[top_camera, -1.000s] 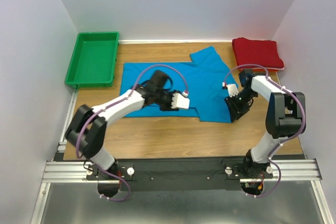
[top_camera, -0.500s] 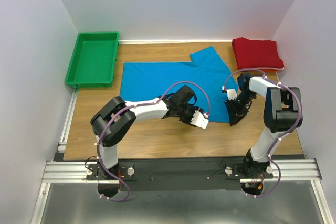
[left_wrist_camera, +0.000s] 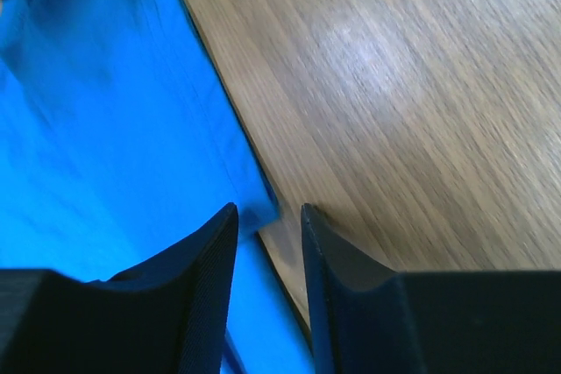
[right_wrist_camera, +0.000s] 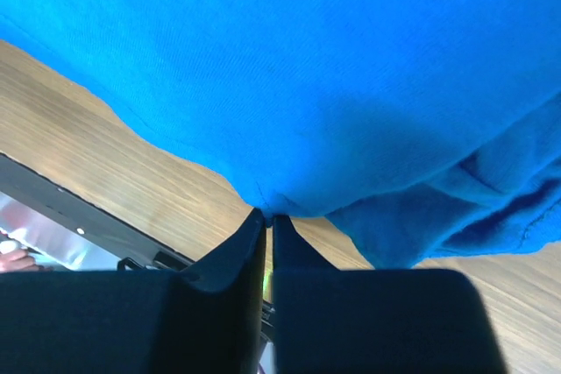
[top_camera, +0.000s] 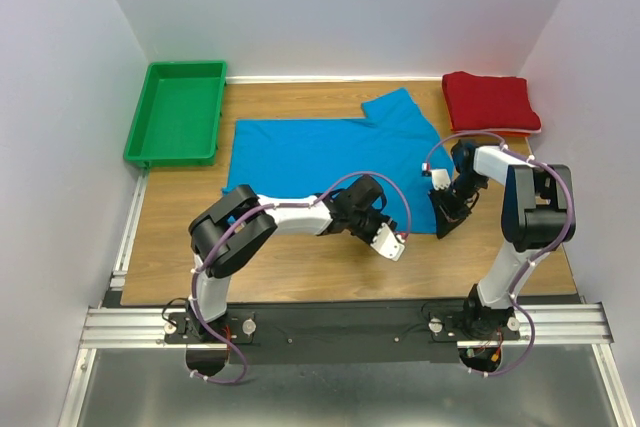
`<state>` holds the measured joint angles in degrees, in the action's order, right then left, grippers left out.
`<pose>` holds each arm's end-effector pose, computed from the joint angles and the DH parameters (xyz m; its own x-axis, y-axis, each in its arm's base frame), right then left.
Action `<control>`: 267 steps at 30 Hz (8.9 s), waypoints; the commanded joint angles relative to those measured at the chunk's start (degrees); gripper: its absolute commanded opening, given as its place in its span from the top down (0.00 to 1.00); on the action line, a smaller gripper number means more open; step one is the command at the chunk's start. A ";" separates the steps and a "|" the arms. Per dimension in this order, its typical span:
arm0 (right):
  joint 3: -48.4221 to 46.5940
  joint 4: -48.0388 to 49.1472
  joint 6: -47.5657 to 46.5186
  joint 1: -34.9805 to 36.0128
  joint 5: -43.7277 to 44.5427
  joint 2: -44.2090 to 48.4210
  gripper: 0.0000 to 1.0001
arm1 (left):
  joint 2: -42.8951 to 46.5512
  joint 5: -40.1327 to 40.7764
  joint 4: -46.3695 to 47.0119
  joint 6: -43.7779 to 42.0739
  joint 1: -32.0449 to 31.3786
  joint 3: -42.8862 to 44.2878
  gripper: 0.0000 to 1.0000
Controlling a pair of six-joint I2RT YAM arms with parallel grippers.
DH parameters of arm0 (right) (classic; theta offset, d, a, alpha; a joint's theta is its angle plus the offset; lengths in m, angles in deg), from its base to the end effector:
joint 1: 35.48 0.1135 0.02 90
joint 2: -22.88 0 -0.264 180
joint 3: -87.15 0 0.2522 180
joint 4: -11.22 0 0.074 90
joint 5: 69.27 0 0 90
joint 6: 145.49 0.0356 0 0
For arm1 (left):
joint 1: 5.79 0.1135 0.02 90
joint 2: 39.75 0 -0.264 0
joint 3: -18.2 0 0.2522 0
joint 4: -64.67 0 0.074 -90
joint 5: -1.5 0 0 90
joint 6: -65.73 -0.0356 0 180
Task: Fold and stack the t-shirts
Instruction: Fold the tshirt
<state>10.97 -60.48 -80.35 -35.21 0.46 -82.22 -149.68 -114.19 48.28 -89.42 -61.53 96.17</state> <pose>0.2897 0.0137 0.1409 -0.9168 -0.3987 0.0241 -0.3593 0.8495 0.3864 0.2093 -0.3347 0.1489 0.6462 0.5038 -0.5732 0.7629 -0.4473 0.4669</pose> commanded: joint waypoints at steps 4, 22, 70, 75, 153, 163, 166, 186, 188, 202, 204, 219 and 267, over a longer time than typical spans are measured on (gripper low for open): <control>-0.69 2.12 -0.54 -0.01 -3.19 0.42 0.99 | -3.18 2.66 0.08 -2.00 -0.94 0.83 0.74; -12.55 -1.66 -0.89 -0.01 -4.78 1.48 1.00 | -0.37 -4.28 -3.08 6.17 4.85 10.76 1.00; -31.56 2.65 7.46 -0.10 -0.99 -7.15 0.51 | -2.52 5.48 -1.75 30.51 21.90 19.39 0.66; -24.61 2.47 4.30 0.43 -0.13 -3.45 0.61 | 6.21 4.78 -11.23 29.46 25.50 9.99 0.66; -54.74 9.94 12.56 1.48 9.11 -36.40 0.54 | -24.28 6.88 -40.52 15.66 57.42 50.14 0.43; -57.03 10.12 11.33 1.57 10.96 -38.78 0.54 | -26.91 8.47 -40.87 15.05 56.98 50.58 0.45; -57.56 10.03 11.06 1.75 10.96 -39.04 0.54 | -27.35 8.55 -40.96 14.61 56.54 50.49 0.46; -59.84 10.03 8.95 2.80 7.62 -37.90 1.00 | -24.99 7.06 -40.17 13.03 55.83 47.51 0.98; -60.63 9.94 8.87 2.63 7.62 -37.11 1.00 | -23.76 6.36 -39.47 13.20 55.83 47.15 1.00; -60.73 9.94 8.78 2.72 7.79 -30.88 0.99 | -14.88 7.15 -34.11 12.68 55.83 41.01 1.00; -59.85 10.03 8.78 2.63 7.44 -29.82 0.99 | -14.09 7.15 -33.84 12.50 55.92 40.39 1.00; -51.94 9.86 8.69 2.63 6.12 -19.45 1.00 | -7.85 7.85 -32.00 9.25 56.62 33.89 1.00; -8.34 17.59 6.93 2.54 6.47 0.86 0.99 | 10.53 10.57 -21.36 -4.55 59.09 -2.94 1.00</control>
<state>1.01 -45.81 -72.16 -32.80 5.05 -79.42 -138.36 -106.32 25.13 -92.69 -1.82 94.12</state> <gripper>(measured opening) 0.005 0.006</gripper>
